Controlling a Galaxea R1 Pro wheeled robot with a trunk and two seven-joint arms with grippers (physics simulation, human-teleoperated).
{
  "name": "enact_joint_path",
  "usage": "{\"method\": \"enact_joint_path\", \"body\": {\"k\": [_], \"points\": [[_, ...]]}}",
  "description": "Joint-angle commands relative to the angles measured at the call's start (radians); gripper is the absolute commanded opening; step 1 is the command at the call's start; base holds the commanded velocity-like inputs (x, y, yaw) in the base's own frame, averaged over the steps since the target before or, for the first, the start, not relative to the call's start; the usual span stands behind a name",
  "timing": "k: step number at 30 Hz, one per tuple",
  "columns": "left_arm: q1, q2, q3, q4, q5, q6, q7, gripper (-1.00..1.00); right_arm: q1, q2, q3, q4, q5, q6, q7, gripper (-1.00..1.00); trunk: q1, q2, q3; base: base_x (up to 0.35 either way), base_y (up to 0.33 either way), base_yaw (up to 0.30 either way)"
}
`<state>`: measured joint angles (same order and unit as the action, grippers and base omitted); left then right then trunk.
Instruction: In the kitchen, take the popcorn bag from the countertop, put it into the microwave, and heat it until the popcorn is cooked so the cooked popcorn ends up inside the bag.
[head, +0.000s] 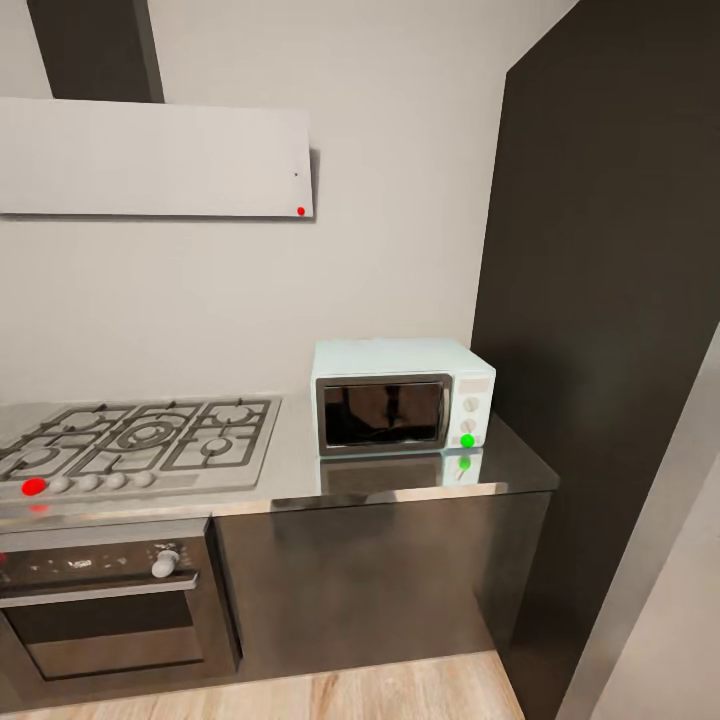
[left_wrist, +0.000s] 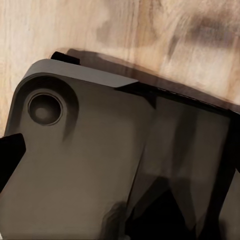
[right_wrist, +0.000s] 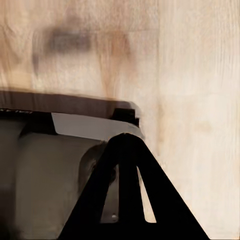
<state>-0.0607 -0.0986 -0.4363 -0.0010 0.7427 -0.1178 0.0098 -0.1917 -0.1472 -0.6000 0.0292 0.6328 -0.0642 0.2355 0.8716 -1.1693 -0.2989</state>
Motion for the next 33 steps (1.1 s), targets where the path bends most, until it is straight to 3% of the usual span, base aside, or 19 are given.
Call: {"method": "enact_joint_path", "body": {"k": [1, 5, 13, 14, 33], "points": [[-0.001, 0.001, -0.009, 0.001, 0.007, -0.003, 0.001, 1.00, 0.017, -0.001, -0.009, 0.003, 0.007, -0.013, 0.001, -1.00, 0.000, -0.001, -0.001, 0.000, 0.000, 0.000], [-0.001, 0.011, -0.009, 0.001, 0.007, -0.002, 0.001, 1.00, 0.071, -0.004, -0.009, 0.003, 0.006, -0.031, 0.002, -1.00, 0.000, -0.001, -0.001, 0.000, 0.000, 0.000], [-0.001, 0.011, -0.009, 0.001, 0.007, -0.002, 0.011, 1.00, 0.083, -0.007, -0.010, 0.002, 0.003, -0.034, -0.006, -1.00, 0.000, -0.001, -0.001, 0.000, 0.000, 0.116], [0.001, 0.086, -0.015, -0.005, -0.011, -0.008, 0.010, 1.00, 0.083, 0.016, -0.015, -0.009, 0.004, -0.035, -0.039, -1.00, 0.000, -0.001, -0.001, 0.000, 0.000, 0.000], [0.001, 0.086, -0.016, -0.005, -0.012, -0.008, 0.010, 1.00, 0.083, 0.016, -0.015, -0.009, 0.004, -0.035, -0.039, -1.00, 0.000, -0.001, -0.001, 0.000, 0.000, 0.000]]}}
